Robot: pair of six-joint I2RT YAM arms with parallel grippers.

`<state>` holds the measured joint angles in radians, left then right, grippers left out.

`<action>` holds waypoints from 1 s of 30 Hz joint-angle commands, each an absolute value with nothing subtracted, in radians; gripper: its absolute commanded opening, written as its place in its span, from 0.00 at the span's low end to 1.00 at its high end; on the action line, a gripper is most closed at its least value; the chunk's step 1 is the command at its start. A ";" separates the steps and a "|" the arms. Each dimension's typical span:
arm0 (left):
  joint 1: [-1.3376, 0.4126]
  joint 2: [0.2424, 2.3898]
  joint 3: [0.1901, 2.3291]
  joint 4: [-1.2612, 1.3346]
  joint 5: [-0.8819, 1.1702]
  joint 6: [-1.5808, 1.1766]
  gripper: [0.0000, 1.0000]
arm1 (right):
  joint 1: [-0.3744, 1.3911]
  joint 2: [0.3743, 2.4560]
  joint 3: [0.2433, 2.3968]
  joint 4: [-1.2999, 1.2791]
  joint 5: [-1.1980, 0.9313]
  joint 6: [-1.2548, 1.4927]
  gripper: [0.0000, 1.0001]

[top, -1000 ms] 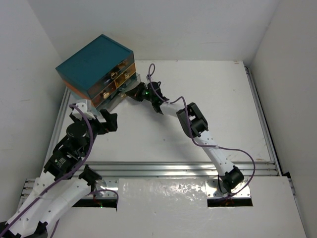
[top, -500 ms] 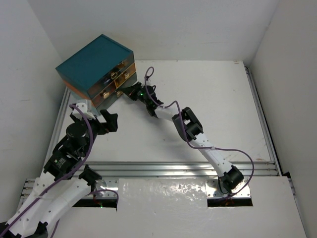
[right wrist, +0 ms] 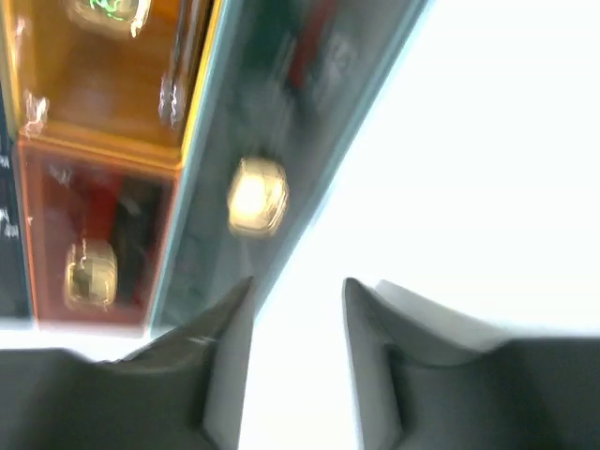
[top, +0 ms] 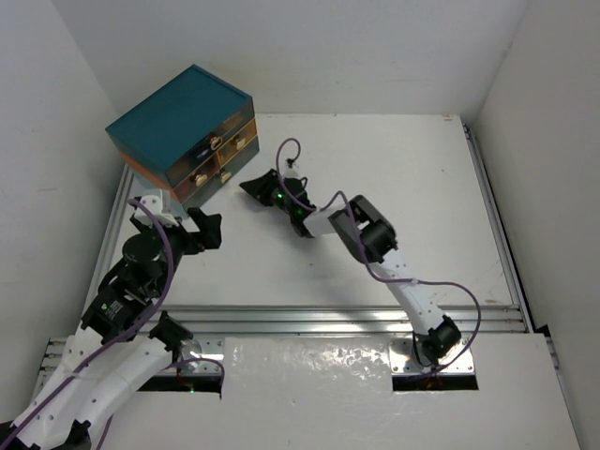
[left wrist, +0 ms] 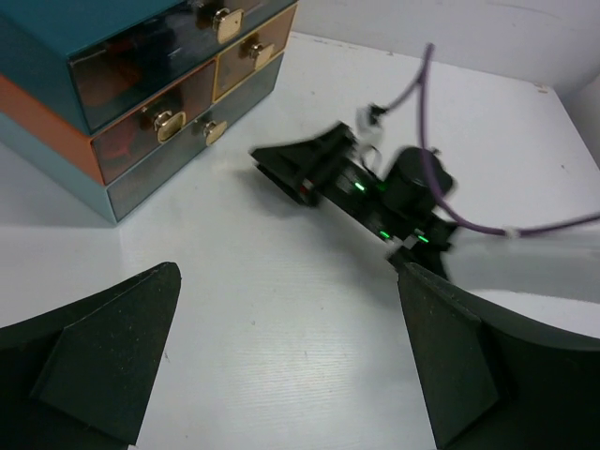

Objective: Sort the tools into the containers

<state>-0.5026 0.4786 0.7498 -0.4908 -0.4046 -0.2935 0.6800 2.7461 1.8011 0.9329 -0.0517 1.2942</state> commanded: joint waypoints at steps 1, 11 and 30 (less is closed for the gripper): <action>-0.486 0.503 0.752 -0.462 -0.463 -0.308 1.00 | 0.657 2.374 1.391 1.111 -0.018 1.108 0.48; -0.259 0.519 0.779 -0.462 -0.492 -0.353 1.00 | 0.618 1.347 0.919 0.044 0.245 0.408 0.99; -0.259 0.341 0.745 -0.495 -0.584 -0.321 1.00 | 0.614 0.494 0.890 -0.920 0.634 0.347 0.99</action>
